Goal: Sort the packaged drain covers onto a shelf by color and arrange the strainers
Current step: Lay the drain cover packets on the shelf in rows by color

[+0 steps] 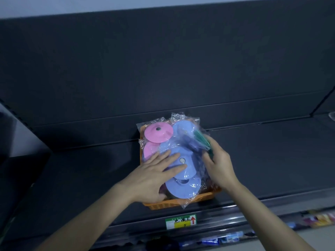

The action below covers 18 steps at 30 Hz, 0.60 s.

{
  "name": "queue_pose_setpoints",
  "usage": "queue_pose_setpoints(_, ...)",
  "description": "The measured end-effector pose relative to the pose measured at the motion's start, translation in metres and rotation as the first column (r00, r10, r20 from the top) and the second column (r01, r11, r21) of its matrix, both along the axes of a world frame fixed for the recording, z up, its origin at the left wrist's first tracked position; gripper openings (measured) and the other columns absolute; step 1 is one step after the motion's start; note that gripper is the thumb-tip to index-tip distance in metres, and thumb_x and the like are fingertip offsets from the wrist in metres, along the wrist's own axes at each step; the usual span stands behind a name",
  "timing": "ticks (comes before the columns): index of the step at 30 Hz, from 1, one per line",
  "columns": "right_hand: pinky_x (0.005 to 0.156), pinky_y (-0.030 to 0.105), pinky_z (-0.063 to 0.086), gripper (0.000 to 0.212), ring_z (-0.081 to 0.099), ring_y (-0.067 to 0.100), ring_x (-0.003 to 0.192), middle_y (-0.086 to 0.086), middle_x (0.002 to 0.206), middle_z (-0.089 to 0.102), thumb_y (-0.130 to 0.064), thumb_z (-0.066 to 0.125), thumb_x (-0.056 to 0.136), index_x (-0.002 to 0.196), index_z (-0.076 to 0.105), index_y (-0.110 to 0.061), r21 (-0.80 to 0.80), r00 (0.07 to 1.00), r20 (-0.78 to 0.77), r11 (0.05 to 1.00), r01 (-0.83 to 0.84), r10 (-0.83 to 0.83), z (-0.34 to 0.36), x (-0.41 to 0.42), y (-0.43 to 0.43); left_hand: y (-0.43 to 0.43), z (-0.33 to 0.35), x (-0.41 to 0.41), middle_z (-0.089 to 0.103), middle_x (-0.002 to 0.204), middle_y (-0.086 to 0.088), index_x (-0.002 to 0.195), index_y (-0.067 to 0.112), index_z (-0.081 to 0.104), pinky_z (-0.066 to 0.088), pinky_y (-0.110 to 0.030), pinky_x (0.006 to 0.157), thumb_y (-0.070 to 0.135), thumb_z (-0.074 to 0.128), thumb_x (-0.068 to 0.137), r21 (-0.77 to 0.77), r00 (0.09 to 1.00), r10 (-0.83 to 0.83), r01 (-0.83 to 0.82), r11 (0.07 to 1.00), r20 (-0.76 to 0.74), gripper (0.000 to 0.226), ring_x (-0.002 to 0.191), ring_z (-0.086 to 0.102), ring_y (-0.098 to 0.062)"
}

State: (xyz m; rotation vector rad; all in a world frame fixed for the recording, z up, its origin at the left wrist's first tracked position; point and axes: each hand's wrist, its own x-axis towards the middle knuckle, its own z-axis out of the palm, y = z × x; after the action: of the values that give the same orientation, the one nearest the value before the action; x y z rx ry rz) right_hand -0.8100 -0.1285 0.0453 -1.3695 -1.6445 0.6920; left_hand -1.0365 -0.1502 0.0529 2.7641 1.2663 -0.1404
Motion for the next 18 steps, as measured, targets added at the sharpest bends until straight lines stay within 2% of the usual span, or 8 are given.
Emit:
queue_pose_setpoints(3,0.067,0.0,0.038,0.048,0.055,-0.015,0.076,-0.021,0.094,0.062,0.0,0.047,0.088,0.128,0.052,-0.026,-0.045,0.998,-0.043,0.998,0.045,-0.047,0.004,-0.001,-0.001,0.005,-0.008,0.007,-0.013,0.156,0.005,0.148,0.041,0.006,-0.01,-0.036,0.117,0.04,0.059,0.086,0.082,0.998,0.019,-0.025,0.996,0.063,0.082,0.141,-0.018,-0.015)
queue_pose_setpoints(5,0.069,-0.001,0.038,0.047,0.055,-0.019,0.083,-0.028,0.097,0.06,0.0,0.047,0.088,0.126,0.053,-0.026,-0.068,0.996,-0.07,0.996,0.059,-0.063,0.007,0.0,0.0,0.008,-0.01,0.01,0.017,0.157,-0.007,0.145,0.034,0.019,0.013,-0.045,0.117,0.026,0.066,0.082,0.17,0.994,-0.016,-0.004,0.985,0.113,0.079,0.144,0.01,-0.024)
queue_pose_setpoints(7,0.07,-0.001,0.038,0.046,0.054,-0.021,0.087,-0.029,0.1,0.059,-0.001,0.047,0.088,0.126,0.054,-0.024,-0.072,0.992,-0.089,0.994,0.079,-0.086,0.01,0.0,0.002,0.008,-0.008,0.011,0.045,0.144,-0.014,0.139,0.026,0.031,0.039,-0.048,0.104,0.015,0.071,0.074,0.229,0.978,-0.054,0.007,0.973,0.201,0.077,0.131,0.044,-0.032)
queue_pose_setpoints(9,0.072,-0.001,0.039,0.044,0.055,-0.02,0.087,-0.026,0.1,0.061,-0.002,0.048,0.088,0.126,0.054,-0.023,-0.054,0.99,-0.102,0.994,0.095,-0.101,0.015,0.0,0.005,0.01,-0.001,0.01,0.057,0.132,-0.014,0.136,0.021,0.036,0.056,-0.046,0.084,0.004,0.074,0.067,0.257,0.947,-0.046,-0.04,0.966,0.319,0.08,0.115,0.06,-0.031)
queue_pose_setpoints(11,0.071,0.001,0.041,0.04,0.056,-0.017,0.083,-0.024,0.095,0.063,-0.004,0.048,0.09,0.122,0.056,-0.025,-0.031,0.987,-0.127,0.995,0.098,-0.101,0.023,-0.004,0.008,0.014,0.006,0.007,0.058,0.132,-0.01,0.137,0.021,0.035,0.058,-0.043,0.078,-0.001,0.073,0.071,0.256,0.895,-0.015,-0.111,0.96,0.446,0.08,0.112,0.062,-0.028)
queue_pose_setpoints(13,0.067,0.003,0.041,0.035,0.057,-0.014,0.077,-0.022,0.088,0.064,-0.004,0.047,0.091,0.116,0.057,-0.026,-0.004,0.982,-0.162,0.995,0.095,-0.094,0.035,-0.009,0.01,0.015,0.013,0.003,0.053,0.136,-0.002,0.139,0.026,0.033,0.053,-0.037,0.091,0.016,0.06,0.086,0.207,0.799,0.037,-0.2,0.958,0.6,0.061,0.119,0.056,-0.02)
queue_pose_setpoints(15,0.064,0.003,0.04,0.031,0.056,-0.013,0.074,-0.019,0.085,0.063,-0.004,0.047,0.091,0.112,0.058,-0.025,0.029,0.977,-0.196,0.995,0.09,-0.083,0.045,-0.014,0.013,0.011,0.023,0.0,0.047,0.136,0.008,0.141,0.026,0.035,0.043,-0.022,0.099,0.032,0.045,0.092,0.103,0.667,0.129,-0.297,0.949,0.734,0.051,0.12,0.05,-0.01)
queue_pose_setpoints(18,0.062,0.004,0.041,0.027,0.056,-0.01,0.07,-0.017,0.08,0.064,-0.007,0.049,0.091,0.11,0.059,-0.024,0.036,0.971,-0.236,0.998,0.054,-0.044,0.055,-0.025,0.017,0.01,0.036,-0.011,0.042,0.135,0.009,0.141,0.015,0.04,0.029,-0.003,0.101,0.022,0.049,0.093,0.053,0.563,0.208,-0.411,0.91,0.8,0.049,0.122,0.041,0.004)
